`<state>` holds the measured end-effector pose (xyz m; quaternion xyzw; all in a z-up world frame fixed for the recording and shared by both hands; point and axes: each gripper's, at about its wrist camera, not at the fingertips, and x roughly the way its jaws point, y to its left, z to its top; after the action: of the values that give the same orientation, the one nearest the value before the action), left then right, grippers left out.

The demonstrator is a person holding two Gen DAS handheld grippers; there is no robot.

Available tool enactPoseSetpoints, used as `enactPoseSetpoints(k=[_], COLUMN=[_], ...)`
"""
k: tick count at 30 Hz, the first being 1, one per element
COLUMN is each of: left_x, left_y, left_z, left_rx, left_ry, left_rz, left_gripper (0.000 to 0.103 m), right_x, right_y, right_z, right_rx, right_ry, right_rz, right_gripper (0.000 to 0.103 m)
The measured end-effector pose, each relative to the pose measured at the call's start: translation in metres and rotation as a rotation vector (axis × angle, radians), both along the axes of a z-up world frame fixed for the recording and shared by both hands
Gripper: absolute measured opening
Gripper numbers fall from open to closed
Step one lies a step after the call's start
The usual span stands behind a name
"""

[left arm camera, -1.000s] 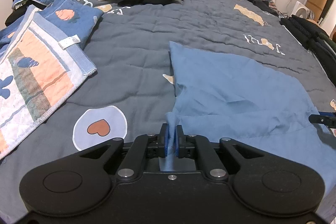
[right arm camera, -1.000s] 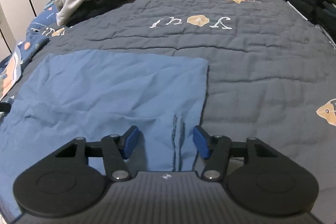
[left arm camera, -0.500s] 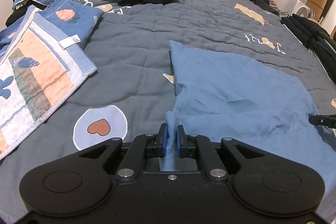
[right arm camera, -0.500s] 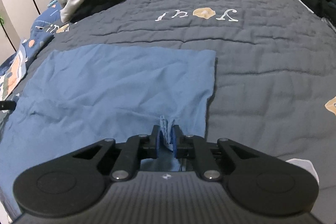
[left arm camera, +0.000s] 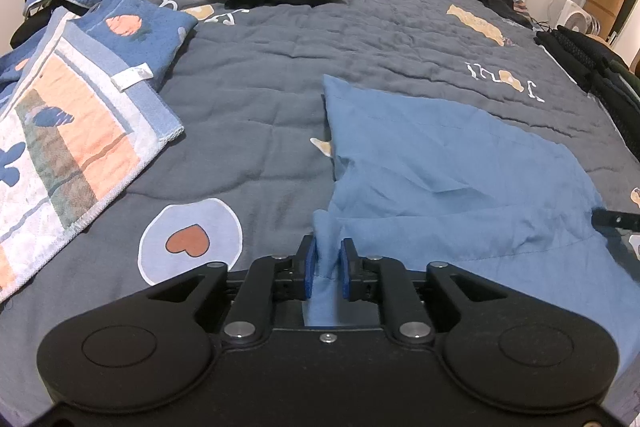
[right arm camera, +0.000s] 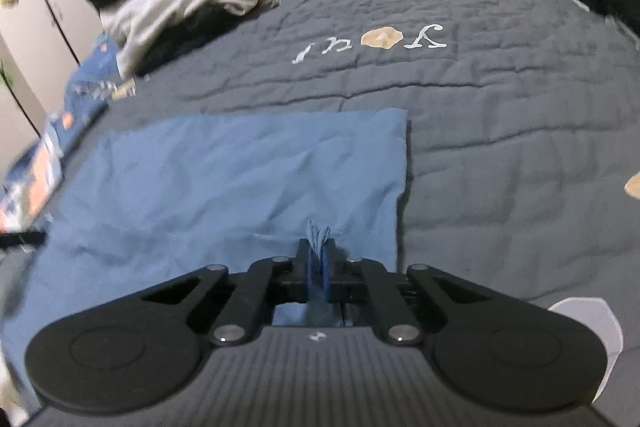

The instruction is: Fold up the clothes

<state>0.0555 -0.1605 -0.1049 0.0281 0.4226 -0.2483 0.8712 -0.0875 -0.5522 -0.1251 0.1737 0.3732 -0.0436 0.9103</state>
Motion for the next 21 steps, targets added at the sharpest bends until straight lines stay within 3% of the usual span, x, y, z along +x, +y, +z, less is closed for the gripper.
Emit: enactPoseSetpoints(k=[2,6,7,9,12,17,21], left_x=[0.0,-0.001,-0.001,-0.002,0.002,0.003,0.006], left_y=[0.0,-0.002,-0.003,-0.003,0.002,0.006,0.001], left_z=[-0.001,-0.002,-0.002,-0.002,-0.001,0.007,0.0], left_rx=[0.0,-0.003,-0.007,-0.013,-0.043,-0.084,-0.048], left_ry=[0.005,0.014,0.015,0.006,0.007,-0.01,0.009], left_rz=[-0.006,-0.026,-0.035,-0.032,-0.003,0.013,0.027], left_gripper=[0.032,0.033,0.032,0.016,0.007,0.004,0.009], right_x=[0.001,0.001,0.001,0.0,-0.002,-0.006,-0.004], right_y=[0.0,0.001,0.001,0.0,-0.002,-0.008,-0.008], right_z=[0.003,0.006,0.007,0.009,0.012,0.015,0.013], right_rx=[0.002,0.024,0.026,0.033,0.046,0.085,0.074], right_ry=[-0.008,-0.023,-0.027,-0.037,-0.051,-0.076,-0.056], right_rz=[0.001,-0.002,-0.003,-0.007,-0.017,-0.039,-0.025], right_gripper=[0.005,0.004,0.004,0.004,0.004,0.004,0.004])
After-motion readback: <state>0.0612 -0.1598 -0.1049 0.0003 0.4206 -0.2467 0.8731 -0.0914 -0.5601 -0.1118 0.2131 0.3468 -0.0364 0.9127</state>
